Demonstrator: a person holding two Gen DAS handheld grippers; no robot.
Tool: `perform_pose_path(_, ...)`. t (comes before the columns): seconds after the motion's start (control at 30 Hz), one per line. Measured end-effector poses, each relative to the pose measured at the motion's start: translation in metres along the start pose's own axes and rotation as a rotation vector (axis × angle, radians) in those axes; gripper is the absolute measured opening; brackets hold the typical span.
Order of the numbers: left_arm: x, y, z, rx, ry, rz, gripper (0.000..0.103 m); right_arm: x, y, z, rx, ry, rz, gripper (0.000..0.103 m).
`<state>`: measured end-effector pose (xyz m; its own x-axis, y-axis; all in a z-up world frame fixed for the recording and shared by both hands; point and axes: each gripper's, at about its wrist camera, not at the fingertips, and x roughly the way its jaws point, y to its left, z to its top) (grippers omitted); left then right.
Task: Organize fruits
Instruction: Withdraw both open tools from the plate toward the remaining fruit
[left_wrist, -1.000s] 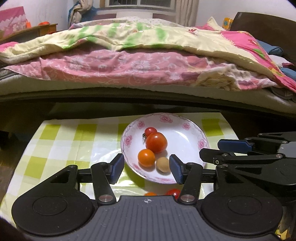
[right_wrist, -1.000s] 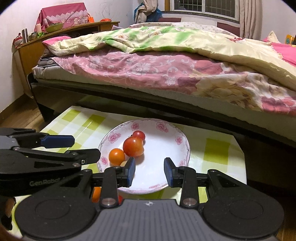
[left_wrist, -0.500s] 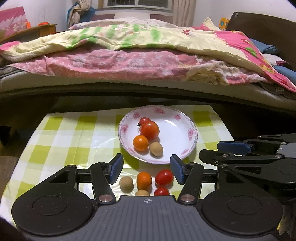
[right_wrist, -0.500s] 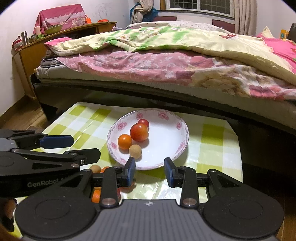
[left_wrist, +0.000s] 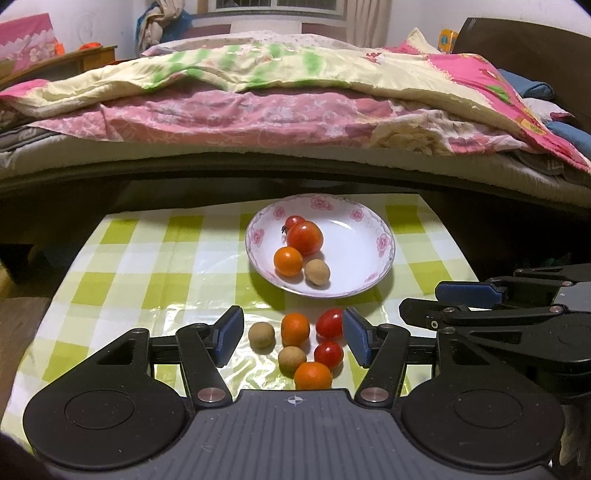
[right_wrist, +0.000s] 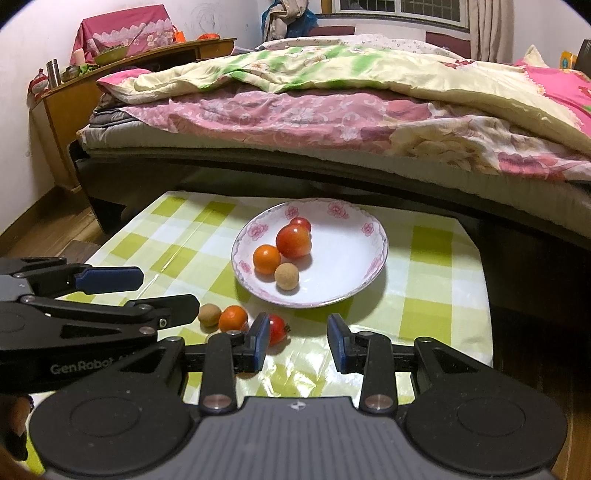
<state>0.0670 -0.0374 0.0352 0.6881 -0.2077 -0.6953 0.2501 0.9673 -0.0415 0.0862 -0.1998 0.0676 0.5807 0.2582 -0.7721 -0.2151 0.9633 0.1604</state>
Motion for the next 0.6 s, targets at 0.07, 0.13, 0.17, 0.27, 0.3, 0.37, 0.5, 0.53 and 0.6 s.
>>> perform_pose_path(0.07,-0.001,0.001,-0.001,0.001,0.002,0.003,0.066,-0.001,0.001,-0.001,0.0,0.002,0.001,0.037)
perform_pose_path(0.13,-0.002,0.002,-0.002,0.003,0.006,0.007,0.067,-0.002,0.002,-0.003,0.0,0.005,0.004,0.037)
perform_pose_path(0.17,-0.003,0.002,-0.003,0.005,0.009,0.01,0.067,-0.002,0.003,-0.004,0.0,0.006,0.006,0.037)
perform_pose_path(0.27,-0.002,0.003,-0.006,0.013,0.017,0.019,0.068,0.0,0.005,-0.006,-0.006,0.018,0.009,0.037)
perform_pose_path(0.3,-0.001,0.004,-0.006,0.016,0.021,0.021,0.069,0.001,0.006,-0.007,-0.009,0.021,0.01,0.037)
perform_pose_path(0.37,0.001,0.006,-0.009,0.016,0.029,0.021,0.069,0.004,0.008,-0.009,-0.014,0.032,0.015,0.037)
perform_pose_path(0.5,0.006,0.009,-0.014,0.022,0.05,0.022,0.069,0.012,0.01,-0.013,-0.031,0.059,0.022,0.037)
perform_pose_path(0.53,0.008,0.01,-0.014,0.024,0.054,0.024,0.069,0.015,0.011,-0.013,-0.034,0.067,0.024,0.037)
perform_pose_path(0.6,0.01,0.011,-0.015,0.031,0.058,0.026,0.07,0.018,0.012,-0.015,-0.04,0.078,0.026,0.037)
